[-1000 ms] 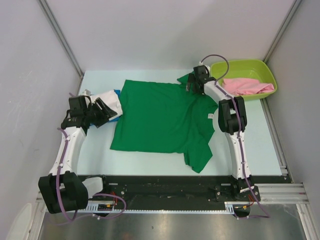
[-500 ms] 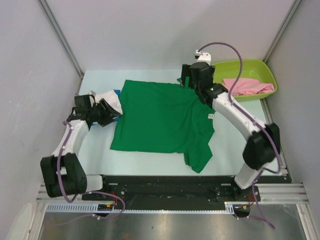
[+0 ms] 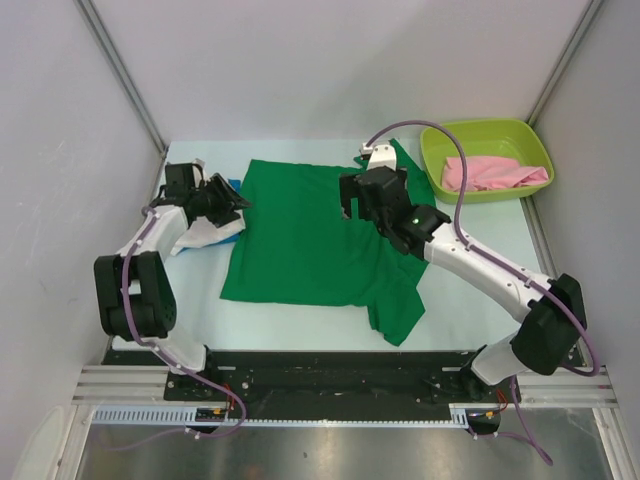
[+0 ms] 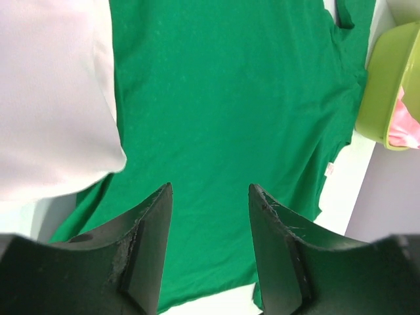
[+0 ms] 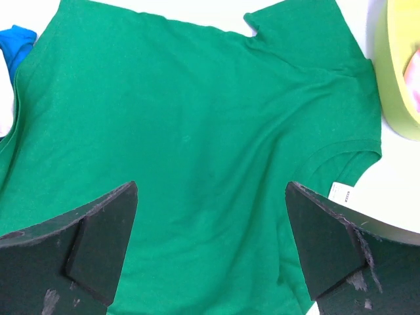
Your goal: Fold and stack the t-shirts
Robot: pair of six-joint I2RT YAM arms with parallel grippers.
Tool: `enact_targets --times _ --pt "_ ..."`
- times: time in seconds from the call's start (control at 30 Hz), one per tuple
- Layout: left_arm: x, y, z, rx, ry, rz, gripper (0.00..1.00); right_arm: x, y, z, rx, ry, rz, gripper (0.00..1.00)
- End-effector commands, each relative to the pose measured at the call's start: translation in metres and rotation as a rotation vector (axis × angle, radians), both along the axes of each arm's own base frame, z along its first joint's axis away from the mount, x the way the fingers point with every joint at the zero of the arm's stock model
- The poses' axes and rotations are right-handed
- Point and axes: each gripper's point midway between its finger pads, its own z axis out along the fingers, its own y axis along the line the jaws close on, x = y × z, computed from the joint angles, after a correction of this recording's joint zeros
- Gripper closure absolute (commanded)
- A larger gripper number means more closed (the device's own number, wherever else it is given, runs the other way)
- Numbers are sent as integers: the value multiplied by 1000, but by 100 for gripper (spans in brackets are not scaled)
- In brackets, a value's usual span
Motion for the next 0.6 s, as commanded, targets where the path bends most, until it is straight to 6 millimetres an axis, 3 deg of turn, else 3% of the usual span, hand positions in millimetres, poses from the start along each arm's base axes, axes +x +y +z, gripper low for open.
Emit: enact_targets --times 0.0,0.17,0.37,0.57 --pt "22 4 -5 18 -12 15 45 -6 -13 36 38 -84 -35 0" --pt "32 8 -38 37 66 21 47 -9 -11 33 33 -78 -24 0" --pt "26 20 -78 105 182 32 47 -13 -12 25 23 -62 -19 0" --pt "14 51 -104 142 272 82 48 -20 -15 23 20 -61 -14 0"
